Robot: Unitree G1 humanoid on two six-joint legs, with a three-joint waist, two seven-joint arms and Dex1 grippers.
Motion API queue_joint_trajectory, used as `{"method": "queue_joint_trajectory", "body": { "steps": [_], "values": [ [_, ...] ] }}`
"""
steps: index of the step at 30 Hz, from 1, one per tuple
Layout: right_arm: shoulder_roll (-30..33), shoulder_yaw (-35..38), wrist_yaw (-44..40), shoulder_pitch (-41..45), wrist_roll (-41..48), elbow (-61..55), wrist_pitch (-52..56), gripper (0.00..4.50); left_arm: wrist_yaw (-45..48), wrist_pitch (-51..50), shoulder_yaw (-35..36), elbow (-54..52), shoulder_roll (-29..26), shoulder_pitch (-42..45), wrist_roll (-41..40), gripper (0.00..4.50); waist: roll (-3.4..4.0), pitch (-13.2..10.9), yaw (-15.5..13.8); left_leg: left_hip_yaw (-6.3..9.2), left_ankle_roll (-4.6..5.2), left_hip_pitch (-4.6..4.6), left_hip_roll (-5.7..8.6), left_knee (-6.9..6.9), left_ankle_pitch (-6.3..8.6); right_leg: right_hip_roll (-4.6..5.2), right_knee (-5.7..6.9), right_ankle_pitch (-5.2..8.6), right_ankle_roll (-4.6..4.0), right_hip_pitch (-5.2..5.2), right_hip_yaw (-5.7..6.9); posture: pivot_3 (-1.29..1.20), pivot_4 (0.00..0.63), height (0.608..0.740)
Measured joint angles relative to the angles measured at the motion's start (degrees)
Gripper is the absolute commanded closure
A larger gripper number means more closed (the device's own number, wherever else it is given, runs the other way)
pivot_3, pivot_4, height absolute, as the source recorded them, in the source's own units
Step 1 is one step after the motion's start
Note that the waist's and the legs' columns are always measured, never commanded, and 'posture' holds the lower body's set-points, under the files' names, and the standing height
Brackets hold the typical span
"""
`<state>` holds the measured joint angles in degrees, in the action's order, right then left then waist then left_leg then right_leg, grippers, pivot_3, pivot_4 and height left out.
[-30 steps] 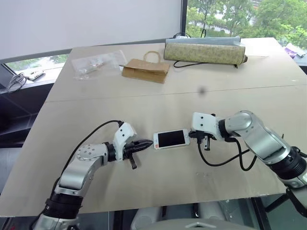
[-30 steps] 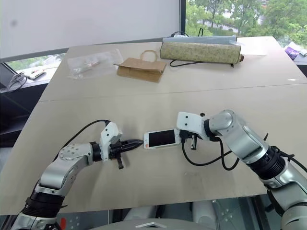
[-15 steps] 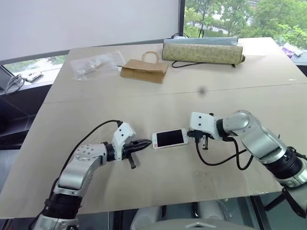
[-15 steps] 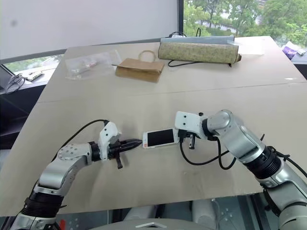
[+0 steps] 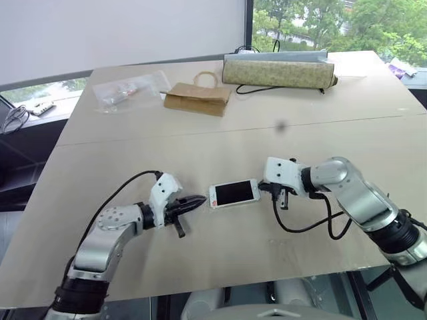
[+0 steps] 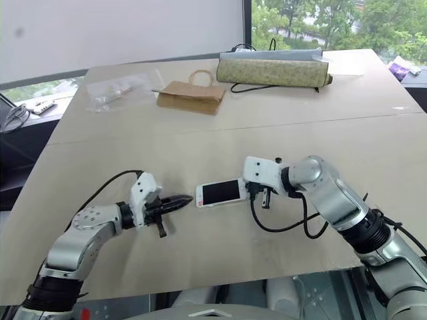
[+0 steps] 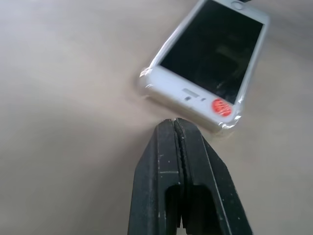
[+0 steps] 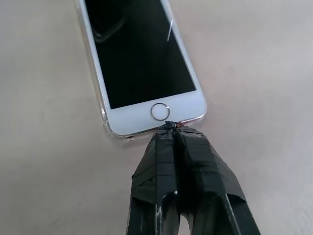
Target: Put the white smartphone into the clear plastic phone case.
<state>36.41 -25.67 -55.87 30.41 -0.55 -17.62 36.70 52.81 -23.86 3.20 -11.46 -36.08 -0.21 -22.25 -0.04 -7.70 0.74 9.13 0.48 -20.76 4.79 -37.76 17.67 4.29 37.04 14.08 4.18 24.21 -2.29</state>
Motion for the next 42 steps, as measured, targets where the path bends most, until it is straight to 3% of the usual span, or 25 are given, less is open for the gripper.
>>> {"method": "queue_joint_trajectory", "body": {
  "steps": [4,8,9,11,13,15,18,21,25,26,35,42],
  "values": [
    [1.81,3.17,0.86,-3.22,0.42,-0.03,-3.86,4.45,-0.64,-1.29,3.2,-2.35,-0.25,0.06,-2.69,4.5,-0.03,-0.02,-0.33,-0.01,0.0,-0.03,0.02,-0.01,0.0,0.03,-0.06,0.0,0.0,-0.02,0.02,0.0,0.15,0.74],
    [1.44,9.67,1.36,-5.05,5.46,-0.76,-0.76,4.45,0.11,-3.4,3.48,-4.13,-0.9,0.95,-5.28,4.5,-0.02,-0.03,-0.03,-0.03,0.0,-0.01,0.01,-0.01,0.0,0.0,-0.05,0.0,0.0,-0.02,-0.03,0.0,0.15,0.74],
    [1.55,11.29,1.22,-5.41,6.9,-1.82,-0.09,4.2,0.85,-3.75,3.38,-4.36,-1.11,1.46,-6.2,3.95,-0.02,-0.03,0.02,-0.03,0.0,-0.02,0.0,-0.01,0.0,-0.01,-0.05,0.0,0.0,-0.01,-0.02,0.0,0.15,0.74],
    [1.91,13.11,1.07,-5.88,8.69,-3.29,0.58,3.59,2.13,-4.19,3.11,-5.15,-1.81,2.15,-7.21,3.27,-0.02,-0.03,0.03,-0.02,0.0,-0.01,-0.02,0.01,0.0,-0.01,-0.06,0.0,0.0,-0.01,-0.02,0.0,0.15,0.74],
    [2.36,14.71,1.12,-7.82,10.42,-4.62,0.61,2.7,2.51,-3.7,2.09,-5.11,-1.77,3.83,-6.87,2.38,-0.03,-0.04,-0.13,-0.02,0.0,-0.02,-0.01,0.01,0.0,-0.01,-0.08,0.0,0.0,-0.03,0.0,0.0,0.15,0.74],
    [1.27,16.18,1.62,-9.63,12.64,-5.27,0.99,2.65,2.28,-3.11,0.23,-4.36,-1.05,5.74,-5.85,1.43,-0.04,-0.04,-0.27,-0.04,0.0,-0.02,0.0,0.0,0.0,0.0,-0.08,0.0,0.0,-0.04,-0.02,0.0,0.15,0.74],
    [0.48,18.29,1.9,-12.37,16.06,-7.08,1.39,2.65,2.32,-2.67,-3.19,-3.35,-0.12,8.35,-4.23,1.43,-0.05,-0.04,-0.26,-0.05,0.0,-0.02,0.01,-0.01,0.0,0.0,-0.07,0.0,0.0,-0.04,-0.03,0.0,0.15,0.74],
    [2.11,19.73,1.34,-16.85,17.07,-8.01,-1.25,2.65,3.28,-1.07,-6.73,-2.0,0.82,10.3,-2.33,2.39,-0.05,-0.04,-0.27,-0.06,0.0,-0.03,0.02,-0.01,0.0,0.0,-0.09,0.0,0.01,-0.03,-0.03,0.0,0.15,0.74],
    [1.72,19.97,3.76,-18.91,17.14,-8.54,-2.04,2.65,4.64,1.05,-9.78,1.04,1.87,11.29,-0.41,4.29,-0.04,-0.05,0.19,-0.14,0.0,0.04,-0.02,-0.01,0.0,-0.05,0.01,-0.01,0.0,-0.02,-0.13,0.0,0.15,0.74],
    [1.64,19.98,4.1,-18.98,17.24,-8.8,-2.03,2.65,4.88,1.32,-10.06,1.48,1.87,11.34,-0.28,4.41,-0.04,-0.04,0.16,-0.13,0.0,0.04,-0.02,-0.02,0.0,-0.05,0.03,-0.01,0.0,-0.02,-0.12,0.0,0.15,0.74],
    [1.51,19.21,6.13,-19.6,17.24,-10.58,-1.99,2.65,8.38,5.5,-10.81,8.64,1.66,12.59,2.47,4.41,-0.05,-0.05,0.02,-0.11,0.0,0.01,-0.01,-0.13,0.0,-0.07,0.03,-0.01,0.01,-0.03,-0.09,0.0,0.15,0.74],
    [-1.08,13.79,6.52,-14.93,17.66,-8.5,0.84,2.65,8.71,9.23,-11.53,10.37,2.08,12.89,4.09,4.41,-0.06,-0.03,-0.06,-0.11,0.01,0.03,0.01,-0.22,0.0,-0.07,0.05,-0.01,0.01,-0.08,-0.09,0.0,0.15,0.74]
  ]
}}
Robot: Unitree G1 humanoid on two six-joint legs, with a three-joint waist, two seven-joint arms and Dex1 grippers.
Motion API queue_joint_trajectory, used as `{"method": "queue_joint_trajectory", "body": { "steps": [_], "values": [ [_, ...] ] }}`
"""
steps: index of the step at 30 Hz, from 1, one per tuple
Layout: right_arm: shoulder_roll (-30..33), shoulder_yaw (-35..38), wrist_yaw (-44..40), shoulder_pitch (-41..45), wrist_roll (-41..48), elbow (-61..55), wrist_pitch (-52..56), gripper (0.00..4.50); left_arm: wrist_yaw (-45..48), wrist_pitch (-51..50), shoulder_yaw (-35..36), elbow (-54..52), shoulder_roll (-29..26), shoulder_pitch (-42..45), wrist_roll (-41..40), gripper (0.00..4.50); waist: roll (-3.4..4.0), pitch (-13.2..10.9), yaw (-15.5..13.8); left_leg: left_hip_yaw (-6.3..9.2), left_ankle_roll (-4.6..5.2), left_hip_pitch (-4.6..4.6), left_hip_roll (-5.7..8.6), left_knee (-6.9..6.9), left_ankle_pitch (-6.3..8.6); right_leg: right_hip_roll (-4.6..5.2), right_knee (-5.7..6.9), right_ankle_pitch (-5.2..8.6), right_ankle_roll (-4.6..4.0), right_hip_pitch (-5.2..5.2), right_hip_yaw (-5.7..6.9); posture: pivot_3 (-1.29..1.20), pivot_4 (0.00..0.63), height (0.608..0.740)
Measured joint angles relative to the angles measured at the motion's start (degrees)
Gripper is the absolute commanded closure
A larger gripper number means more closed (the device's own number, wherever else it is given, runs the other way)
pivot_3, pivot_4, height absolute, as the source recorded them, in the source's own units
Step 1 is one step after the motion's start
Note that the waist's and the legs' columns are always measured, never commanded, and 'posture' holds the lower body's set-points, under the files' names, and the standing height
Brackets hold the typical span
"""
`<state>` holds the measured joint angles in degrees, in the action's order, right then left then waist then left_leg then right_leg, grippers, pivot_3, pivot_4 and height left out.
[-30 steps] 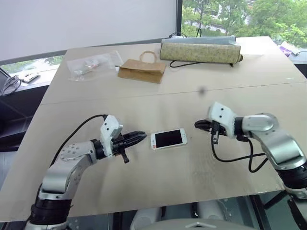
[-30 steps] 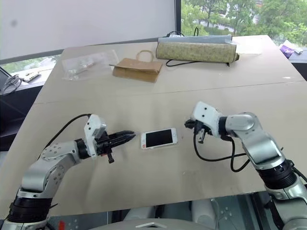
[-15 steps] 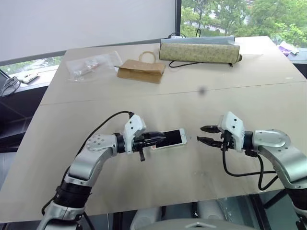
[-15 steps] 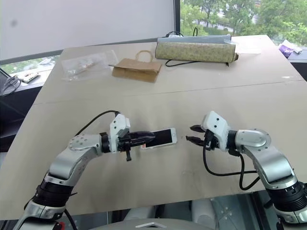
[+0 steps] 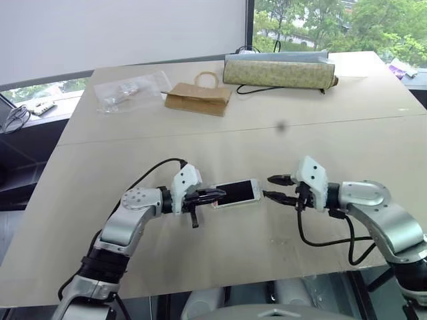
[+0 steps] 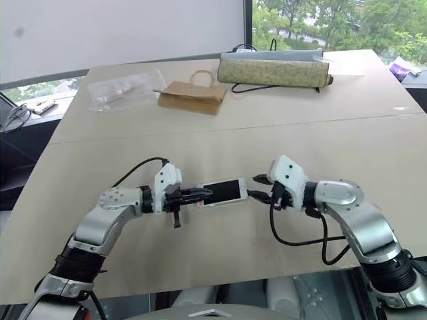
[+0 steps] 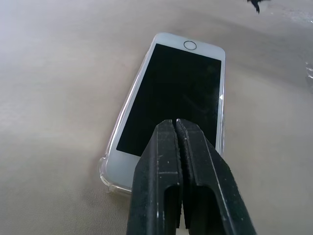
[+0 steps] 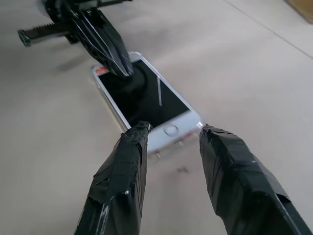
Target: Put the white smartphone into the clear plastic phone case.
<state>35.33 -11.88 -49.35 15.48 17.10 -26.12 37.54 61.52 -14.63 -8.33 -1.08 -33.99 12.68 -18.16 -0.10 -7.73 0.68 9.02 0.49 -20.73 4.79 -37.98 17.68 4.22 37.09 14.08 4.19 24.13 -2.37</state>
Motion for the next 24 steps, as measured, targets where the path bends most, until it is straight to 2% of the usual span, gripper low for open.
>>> {"method": "queue_joint_trajectory", "body": {
  "steps": [1,4,6,7,18,24],
  "values": [
    [-0.42,-1.33,-0.28,1.51,-0.16,1.86,0.38,2.65,-0.1,0.07,-0.01,0.11,0.04,0.01,0.02,4.41,0.0,0.0,0.01,0.0,0.0,0.01,0.0,-0.03,0.0,0.0,0.0,0.0,0.0,-0.02,0.01,0.0,0.15,0.74],
    [-1.12,-3.54,-0.55,3.7,-0.74,4.92,0.44,3.36,-0.43,0.21,-0.07,0.09,0.26,-0.05,0.04,4.5,0.0,0.0,-0.05,0.04,0.0,-0.01,0.0,-0.08,0.0,-0.01,0.03,0.0,0.0,-0.03,0.04,0.0,0.15,0.74],
    [-1.42,-4.09,-1.06,5.06,-0.82,6.46,0.42,4.28,-0.59,0.34,0.0,0.07,0.25,-0.19,0.04,4.5,0.0,0.0,-0.01,0.03,0.0,-0.01,0.0,-0.09,0.0,0.0,0.03,0.0,0.0,-0.04,0.03,0.0,0.15,0.74],
    [-1.42,-4.11,-1.3,5.35,-0.82,6.71,0.42,4.41,-0.65,0.38,0.01,0.05,0.25,-0.24,0.04,4.5,0.0,0.0,0.0,0.03,0.0,0.0,0.01,-0.09,0.0,0.0,0.03,0.0,0.01,-0.04,0.03,0.0,0.15,0.74],
    [-1.57,-7.88,-4.35,7.76,-1.05,9.31,0.16,4.41,-1.97,0.14,0.49,-0.85,0.21,-1.2,0.04,4.5,0.01,0.01,0.1,0.05,0.0,0.02,0.0,-0.11,0.0,0.01,0.09,-0.01,0.01,-0.05,0.04,0.0,0.15,0.74],
    [-0.54,-10.96,-6.2,9.55,-4.17,11.65,-2.12,4.41,-2.48,0.55,0.49,-0.67,0.21,-1.35,0.2,4.5,0.01,0.06,0.11,0.03,0.0,0.07,0.0,-0.14,0.0,0.0,0.13,-0.01,0.01,-0.08,0.02,0.0,0.15,0.74]
  ]
}}
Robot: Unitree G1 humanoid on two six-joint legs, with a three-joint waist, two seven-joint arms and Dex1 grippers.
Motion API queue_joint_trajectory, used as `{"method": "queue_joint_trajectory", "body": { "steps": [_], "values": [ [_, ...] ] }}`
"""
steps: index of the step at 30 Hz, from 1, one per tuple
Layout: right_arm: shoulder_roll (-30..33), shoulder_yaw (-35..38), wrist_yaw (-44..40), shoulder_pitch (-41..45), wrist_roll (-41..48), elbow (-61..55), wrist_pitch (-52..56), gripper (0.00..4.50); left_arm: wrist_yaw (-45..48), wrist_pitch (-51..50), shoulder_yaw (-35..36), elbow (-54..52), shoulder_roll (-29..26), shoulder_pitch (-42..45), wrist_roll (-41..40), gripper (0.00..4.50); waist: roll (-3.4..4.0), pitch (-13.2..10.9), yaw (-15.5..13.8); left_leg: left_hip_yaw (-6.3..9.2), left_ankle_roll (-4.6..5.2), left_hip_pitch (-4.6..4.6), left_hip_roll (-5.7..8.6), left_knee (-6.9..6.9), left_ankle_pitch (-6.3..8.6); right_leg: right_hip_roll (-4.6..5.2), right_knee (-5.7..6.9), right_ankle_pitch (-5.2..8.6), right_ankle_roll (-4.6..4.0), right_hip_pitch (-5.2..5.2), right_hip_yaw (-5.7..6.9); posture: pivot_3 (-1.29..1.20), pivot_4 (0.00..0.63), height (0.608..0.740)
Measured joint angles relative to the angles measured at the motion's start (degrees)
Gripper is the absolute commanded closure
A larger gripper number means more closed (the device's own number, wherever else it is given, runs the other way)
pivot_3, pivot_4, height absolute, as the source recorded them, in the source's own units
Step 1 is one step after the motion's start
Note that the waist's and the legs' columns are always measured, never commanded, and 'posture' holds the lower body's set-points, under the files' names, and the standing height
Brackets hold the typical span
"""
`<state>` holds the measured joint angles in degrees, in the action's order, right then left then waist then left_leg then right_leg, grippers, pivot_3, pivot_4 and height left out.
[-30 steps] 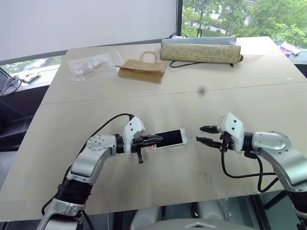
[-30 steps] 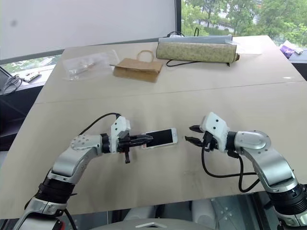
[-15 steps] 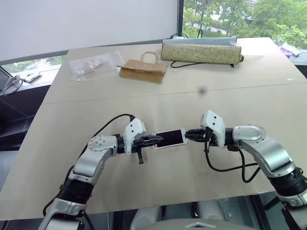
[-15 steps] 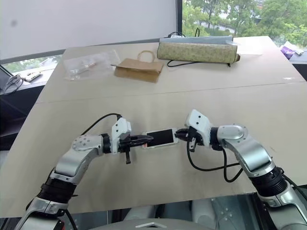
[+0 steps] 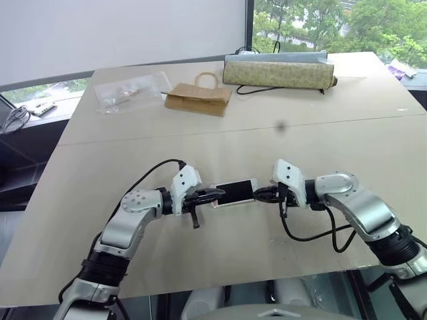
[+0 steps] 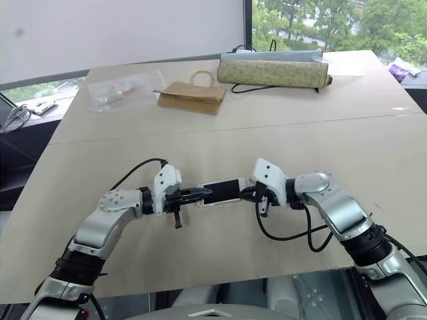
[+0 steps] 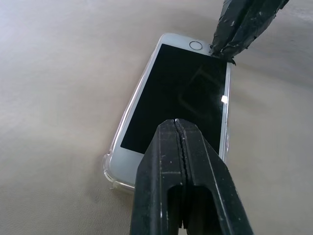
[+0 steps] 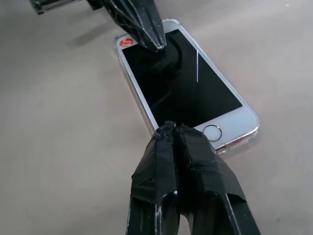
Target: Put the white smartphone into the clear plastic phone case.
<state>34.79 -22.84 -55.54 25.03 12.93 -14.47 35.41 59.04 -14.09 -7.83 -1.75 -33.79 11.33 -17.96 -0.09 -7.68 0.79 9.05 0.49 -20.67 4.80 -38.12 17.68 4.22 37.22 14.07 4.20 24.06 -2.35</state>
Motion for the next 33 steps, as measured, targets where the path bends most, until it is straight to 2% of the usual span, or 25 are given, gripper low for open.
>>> {"method": "queue_joint_trajectory", "body": {
  "steps": [8,14,29,33],
  "values": [
    [0.66,-3.96,-2.91,3.66,-3.48,2.82,-1.41,4.41,-0.6,0.91,-0.04,0.73,0.01,-0.38,0.57,4.5,-0.06,0.22,-0.02,-0.01,0.01,0.44,0.0,0.04,0.01,-0.05,0.02,0.01,0.0,-0.41,-0.01,0.0,0.15,0.74],
    [-1.56,-4.3,-4.37,5.36,-3.35,6.04,2.36,4.41,-0.86,1.6,-0.08,1.39,0.05,-0.86,1.1,4.5,-0.25,0.62,0.08,-0.04,0.24,0.97,-0.02,0.17,0.14,-0.08,0.01,0.01,0.0,-0.83,-0.07,0.0,0.15,0.74],
    [-3.59,-2.94,-2.01,5.03,0.49,2.23,16.36,4.41,-1.39,2.76,-0.47,2.15,0.72,-1.4,1.24,4.5,-0.09,1.34,-0.24,0.03,0.26,0.96,-0.01,0.27,0.15,-0.08,-0.07,0.01,0.0,-0.83,-0.01,0.0,0.15,0.74],
    [-5.18,0.48,0.06,3.29,2.74,1.45,17.68,4.41,-1.54,3.24,-0.46,2.41,0.92,-1.37,1.25,4.5,-0.06,1.32,-0.25,0.05,0.26,0.94,-0.01,0.31,0.15,-0.06,-0.12,0.01,0.0,-0.82,0.0,0.0,0.15,0.74]
  ]
}}
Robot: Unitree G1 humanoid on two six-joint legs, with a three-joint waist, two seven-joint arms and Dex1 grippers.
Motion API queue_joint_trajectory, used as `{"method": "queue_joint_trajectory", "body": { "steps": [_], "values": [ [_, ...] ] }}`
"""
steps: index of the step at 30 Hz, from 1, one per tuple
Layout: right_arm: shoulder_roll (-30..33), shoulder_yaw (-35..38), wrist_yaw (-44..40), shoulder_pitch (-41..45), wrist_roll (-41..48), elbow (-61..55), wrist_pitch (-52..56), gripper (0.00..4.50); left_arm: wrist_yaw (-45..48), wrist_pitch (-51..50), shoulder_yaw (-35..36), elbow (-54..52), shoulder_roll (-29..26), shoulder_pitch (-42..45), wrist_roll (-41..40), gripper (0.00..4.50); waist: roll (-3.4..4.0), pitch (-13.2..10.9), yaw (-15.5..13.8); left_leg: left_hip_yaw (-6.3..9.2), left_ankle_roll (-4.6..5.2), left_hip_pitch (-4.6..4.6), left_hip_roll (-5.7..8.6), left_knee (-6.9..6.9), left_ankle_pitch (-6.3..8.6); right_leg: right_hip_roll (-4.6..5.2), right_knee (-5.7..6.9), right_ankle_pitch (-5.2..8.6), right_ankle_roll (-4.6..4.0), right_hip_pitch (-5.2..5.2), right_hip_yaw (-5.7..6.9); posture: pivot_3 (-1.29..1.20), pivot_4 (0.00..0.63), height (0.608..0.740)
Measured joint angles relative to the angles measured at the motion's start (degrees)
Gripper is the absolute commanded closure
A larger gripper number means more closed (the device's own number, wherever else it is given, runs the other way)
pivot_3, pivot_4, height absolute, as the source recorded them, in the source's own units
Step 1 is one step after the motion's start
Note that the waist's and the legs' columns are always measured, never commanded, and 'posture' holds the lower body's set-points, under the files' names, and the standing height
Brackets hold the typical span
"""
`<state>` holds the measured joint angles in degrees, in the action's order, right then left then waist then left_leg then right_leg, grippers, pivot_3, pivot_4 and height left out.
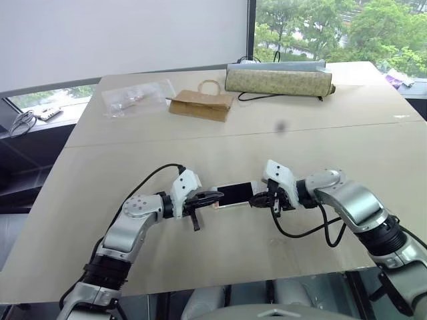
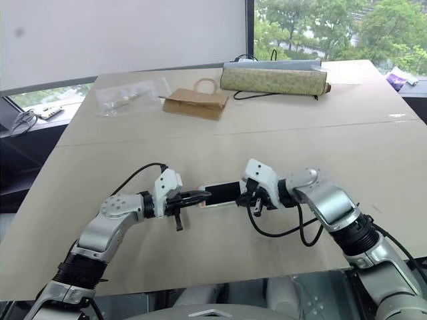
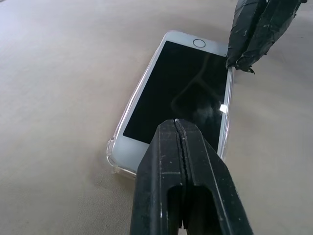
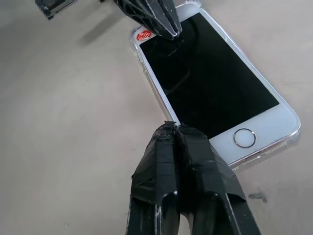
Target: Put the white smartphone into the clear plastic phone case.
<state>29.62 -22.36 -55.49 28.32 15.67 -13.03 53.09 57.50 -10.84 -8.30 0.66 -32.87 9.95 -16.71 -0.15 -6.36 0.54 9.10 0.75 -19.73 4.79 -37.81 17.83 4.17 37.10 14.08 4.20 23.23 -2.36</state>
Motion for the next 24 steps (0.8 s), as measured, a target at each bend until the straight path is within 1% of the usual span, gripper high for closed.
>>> {"method": "queue_joint_trajectory", "body": {
  "steps": [4,9,11,13,16,19,24],
  "values": [
    [-0.01,0.71,2.24,0.24,1.45,-2.04,4.38,4.41,-0.13,0.14,-0.07,0.02,0.38,0.07,-0.01,4.5,0.16,-0.11,0.02,0.0,0.0,-0.04,0.0,0.03,0.0,0.0,-0.01,0.0,0.0,0.04,0.0,0.0,0.15,0.74],
    [3.09,-1.2,3.01,2.03,1.05,-2.94,4.89,4.41,-0.23,0.13,-0.11,0.02,0.69,0.08,0.0,4.5,0.16,-0.13,-0.13,0.03,0.0,-0.06,0.02,0.06,0.0,0.01,-0.09,0.0,0.0,0.04,0.04,0.0,0.15,0.74],
    [2.99,-1.56,3.58,2.34,0.78,-2.75,4.46,4.41,-0.3,0.0,-0.11,-0.03,0.69,0.08,0.0,4.5,0.16,-0.12,-0.12,0.04,0.0,-0.05,0.01,0.07,0.0,0.02,-0.09,0.0,0.0,0.03,0.04,0.0,0.15,0.74],
    [0.88,-0.57,4.99,2.54,1.35,-2.04,5.45,4.41,-0.39,-0.23,-0.02,-0.27,0.66,0.02,-0.01,4.5,0.18,-0.15,0.01,0.03,0.0,-0.05,0.01,0.07,0.0,0.01,-0.09,0.0,0.0,0.04,0.03,0.0,0.15,0.74],
    [0.82,-0.59,5.2,2.89,1.67,-2.02,6.19,4.41,-0.44,-0.65,-0.01,-0.65,0.62,-0.03,-0.04,4.5,0.2,-0.18,0.06,0.03,0.0,-0.06,0.01,0.08,0.0,0.0,-0.09,0.0,0.0,0.05,0.03,0.0,0.15,0.74],
    [3.1,-3.27,5.12,4.94,1.36,-2.35,7.33,4.41,-1.03,-1.97,0.01,-2.29,0.46,-0.77,-0.13,4.5,0.21,-0.18,-0.01,0.03,-0.01,-0.06,0.01,0.2,-0.01,0.02,-0.17,0.0,0.0,0.07,0.04,0.0,0.15,0.74],
    [3.19,-4.77,5.32,7.35,1.34,-1.61,9.58,4.41,-1.83,-3.79,0.05,-4.56,0.36,-1.96,-0.22,4.5,0.17,-0.16,0.0,0.04,0.0,-0.03,0.01,0.31,-0.01,0.06,-0.21,0.0,0.0,0.07,0.04,0.0,0.15,0.74]
  ]
}}
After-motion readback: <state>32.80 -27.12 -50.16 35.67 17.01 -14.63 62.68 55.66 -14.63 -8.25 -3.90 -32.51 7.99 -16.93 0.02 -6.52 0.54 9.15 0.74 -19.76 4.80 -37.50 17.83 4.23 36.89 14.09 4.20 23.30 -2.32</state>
